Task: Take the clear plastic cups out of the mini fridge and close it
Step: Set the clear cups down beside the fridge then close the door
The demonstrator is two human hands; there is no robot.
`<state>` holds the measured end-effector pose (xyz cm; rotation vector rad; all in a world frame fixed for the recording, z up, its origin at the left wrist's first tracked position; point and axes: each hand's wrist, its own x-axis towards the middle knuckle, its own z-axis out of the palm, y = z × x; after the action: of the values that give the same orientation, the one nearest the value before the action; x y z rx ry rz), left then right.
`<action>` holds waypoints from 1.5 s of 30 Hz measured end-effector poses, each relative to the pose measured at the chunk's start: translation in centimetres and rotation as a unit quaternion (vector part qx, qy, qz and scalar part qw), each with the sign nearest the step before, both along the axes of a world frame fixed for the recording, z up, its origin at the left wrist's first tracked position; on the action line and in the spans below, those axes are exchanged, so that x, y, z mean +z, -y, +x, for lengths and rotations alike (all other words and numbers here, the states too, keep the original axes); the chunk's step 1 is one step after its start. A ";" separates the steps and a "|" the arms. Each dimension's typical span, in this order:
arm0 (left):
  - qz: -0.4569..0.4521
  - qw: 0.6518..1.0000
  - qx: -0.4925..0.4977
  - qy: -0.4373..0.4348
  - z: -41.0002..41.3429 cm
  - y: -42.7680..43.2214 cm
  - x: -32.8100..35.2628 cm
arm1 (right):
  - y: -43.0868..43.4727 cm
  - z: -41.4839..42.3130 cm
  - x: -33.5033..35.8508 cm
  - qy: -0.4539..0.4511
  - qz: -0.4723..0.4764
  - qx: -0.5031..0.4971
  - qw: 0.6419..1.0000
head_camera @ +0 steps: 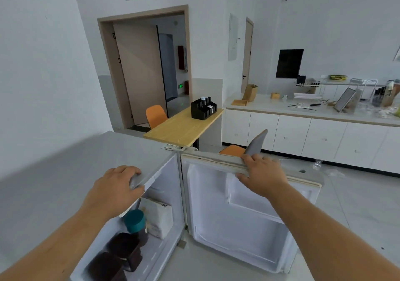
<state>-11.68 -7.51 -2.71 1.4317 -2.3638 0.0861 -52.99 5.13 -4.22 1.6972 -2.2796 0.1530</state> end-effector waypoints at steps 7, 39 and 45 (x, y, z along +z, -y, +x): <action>-0.006 1.000 -0.007 -0.004 0.1 0.1 0.0 | -1.8 0.6 -0.7 0.019 -0.033 0.062 0.997; 0.015 1.000 -0.005 -0.006 0.2 0.1 -0.1 | -4.8 12.4 3.5 0.134 0.046 0.085 0.986; 0.016 1.000 -0.005 -0.012 0.2 0.1 0.0 | -4.7 15.6 3.1 0.157 0.009 0.137 0.978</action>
<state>-11.51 -7.57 -2.71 1.4272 -2.3626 0.0277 -37.38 9.83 -1.15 2.1222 -2.2453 0.4926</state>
